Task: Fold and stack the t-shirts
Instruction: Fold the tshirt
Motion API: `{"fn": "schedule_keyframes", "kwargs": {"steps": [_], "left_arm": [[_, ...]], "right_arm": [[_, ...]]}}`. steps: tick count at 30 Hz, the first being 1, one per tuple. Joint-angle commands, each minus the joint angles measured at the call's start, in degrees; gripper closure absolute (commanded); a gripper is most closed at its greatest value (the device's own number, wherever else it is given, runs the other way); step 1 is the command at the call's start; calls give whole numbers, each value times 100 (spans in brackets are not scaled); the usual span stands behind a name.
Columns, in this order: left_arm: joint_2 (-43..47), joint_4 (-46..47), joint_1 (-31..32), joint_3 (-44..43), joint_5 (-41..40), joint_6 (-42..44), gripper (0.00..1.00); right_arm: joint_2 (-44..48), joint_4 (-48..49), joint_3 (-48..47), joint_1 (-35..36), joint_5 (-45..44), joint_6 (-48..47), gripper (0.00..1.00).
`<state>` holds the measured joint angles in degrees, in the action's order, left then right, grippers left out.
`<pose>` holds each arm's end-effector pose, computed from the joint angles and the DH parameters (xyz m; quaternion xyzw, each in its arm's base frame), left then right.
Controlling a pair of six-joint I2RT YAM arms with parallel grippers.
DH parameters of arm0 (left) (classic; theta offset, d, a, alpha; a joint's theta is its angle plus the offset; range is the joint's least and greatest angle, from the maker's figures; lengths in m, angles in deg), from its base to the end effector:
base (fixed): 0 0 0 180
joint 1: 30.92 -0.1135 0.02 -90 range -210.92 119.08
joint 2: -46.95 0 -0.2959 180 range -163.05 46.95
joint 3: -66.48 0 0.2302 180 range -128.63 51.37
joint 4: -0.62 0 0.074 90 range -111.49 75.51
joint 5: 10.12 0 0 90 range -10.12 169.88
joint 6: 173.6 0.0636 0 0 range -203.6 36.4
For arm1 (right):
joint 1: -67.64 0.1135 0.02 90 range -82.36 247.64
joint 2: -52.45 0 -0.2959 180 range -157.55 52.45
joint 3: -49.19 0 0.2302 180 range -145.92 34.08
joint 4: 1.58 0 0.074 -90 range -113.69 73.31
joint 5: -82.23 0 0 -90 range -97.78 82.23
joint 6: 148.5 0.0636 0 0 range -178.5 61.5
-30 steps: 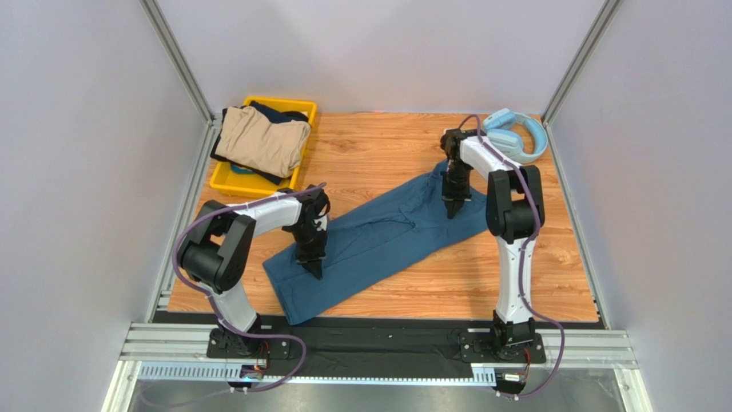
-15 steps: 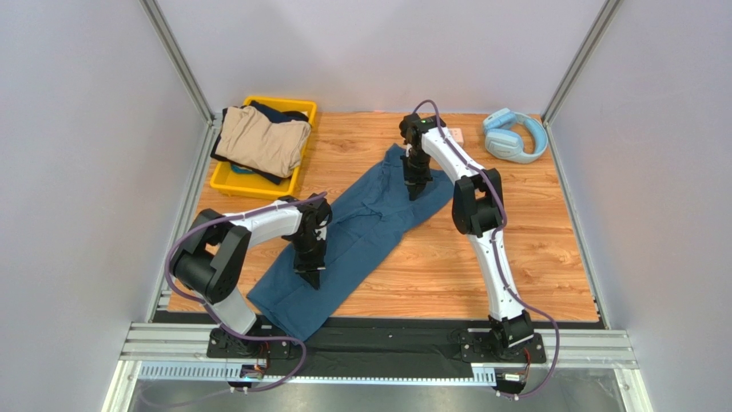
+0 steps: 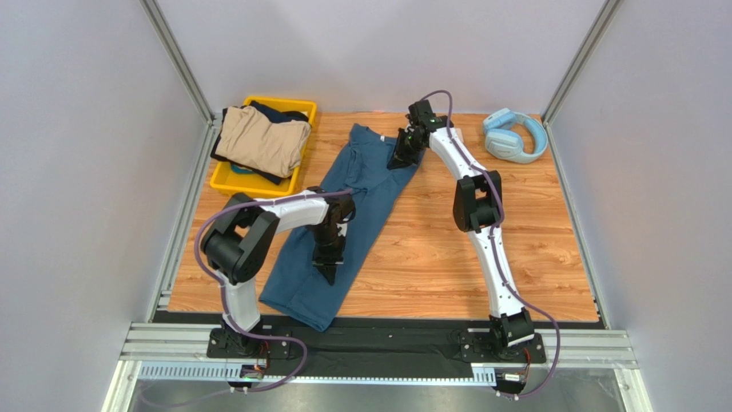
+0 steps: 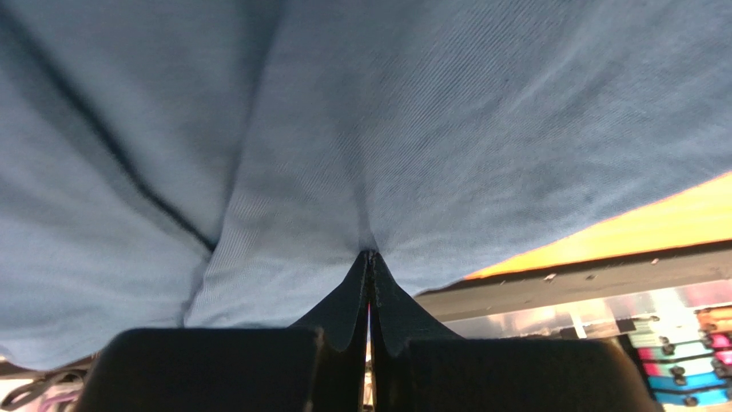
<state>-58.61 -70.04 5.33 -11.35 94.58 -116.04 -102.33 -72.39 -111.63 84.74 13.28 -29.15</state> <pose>0.2190 -0.1806 0.1574 -0.0235 -0.9889 0.0644 0.1319 0.5414 0.1905 0.1432 0.0627 0.9582 0.2485 0.1270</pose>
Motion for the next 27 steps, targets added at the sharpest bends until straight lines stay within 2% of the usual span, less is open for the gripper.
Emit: {"fn": "schedule_keyframes", "kwargs": {"steps": [1,4,8,12,13,16,19,20,26,27], "left_arm": [[-570,-105,163,-583,42,72,100],[-1097,-105,207,-1092,173,151,100],[-1730,-114,251,-1969,349,195,100],[-2152,-193,304,-2604,349,186,100],[-2284,-219,312,-2692,358,134,100],[-2408,-45,313,-2825,288,-7,100],[-2557,9,313,-3035,279,-69,100],[-2592,9,313,-3158,253,-78,100],[-2514,26,313,-3466,95,-69,100],[-2461,44,313,-3484,8,-34,93]], "right_arm": [[-334,938,-72,-426,3,309,89],[-237,1079,-54,-698,74,361,88],[-106,1263,-2,-989,679,519,82],[508,1825,604,-1104,1066,598,76],[580,2052,649,-1121,1432,686,75],[991,2833,877,-1121,2259,1369,73],[1772,3834,1833,-1086,2543,2029,70],[1967,3961,2175,-1078,2578,2101,69],[2942,4050,2696,-1042,3001,2137,68],[3119,4058,3001,-1068,3001,2137,68]]}}
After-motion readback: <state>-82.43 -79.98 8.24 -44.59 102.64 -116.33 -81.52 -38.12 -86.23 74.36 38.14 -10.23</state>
